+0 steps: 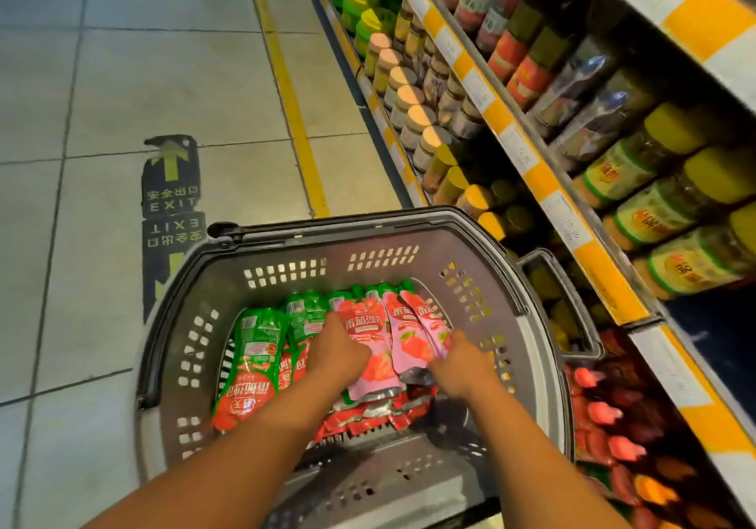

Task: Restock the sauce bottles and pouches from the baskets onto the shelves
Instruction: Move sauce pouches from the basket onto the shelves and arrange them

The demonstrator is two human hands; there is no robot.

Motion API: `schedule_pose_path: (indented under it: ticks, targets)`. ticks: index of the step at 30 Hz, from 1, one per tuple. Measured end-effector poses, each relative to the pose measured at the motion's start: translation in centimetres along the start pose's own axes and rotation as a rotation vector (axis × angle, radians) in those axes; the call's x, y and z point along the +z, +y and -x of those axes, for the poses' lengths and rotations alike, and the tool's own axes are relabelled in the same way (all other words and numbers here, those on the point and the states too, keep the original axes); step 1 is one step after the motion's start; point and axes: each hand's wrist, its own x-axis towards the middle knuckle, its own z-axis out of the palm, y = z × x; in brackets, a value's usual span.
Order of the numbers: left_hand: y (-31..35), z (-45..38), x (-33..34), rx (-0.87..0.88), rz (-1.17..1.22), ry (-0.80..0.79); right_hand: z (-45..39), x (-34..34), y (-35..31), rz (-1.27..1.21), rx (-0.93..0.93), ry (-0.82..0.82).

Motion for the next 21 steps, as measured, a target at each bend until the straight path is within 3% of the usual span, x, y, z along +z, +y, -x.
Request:
schedule_pose_path:
  ticks: [3,8,17,21]
  targets:
    - [-0.3,0.0,0.3,-0.028,0.089,0.05,-0.7,-0.3,0.1,-0.034,0.014,0.004]
    - [-0.8,0.3,1.1,0.077,0.18,0.116,-1.2,-0.2,-0.1,-0.14,-0.016,0.04]
    - [-1.0,0.2,1.8,0.116,0.306,0.021,-2.1,0.7,0.5,-0.27,0.063,0.116]
    - [-0.6,0.4,1.2,0.096,0.299,0.009,-2.4,0.4,0.4,-0.481,0.16,0.06]
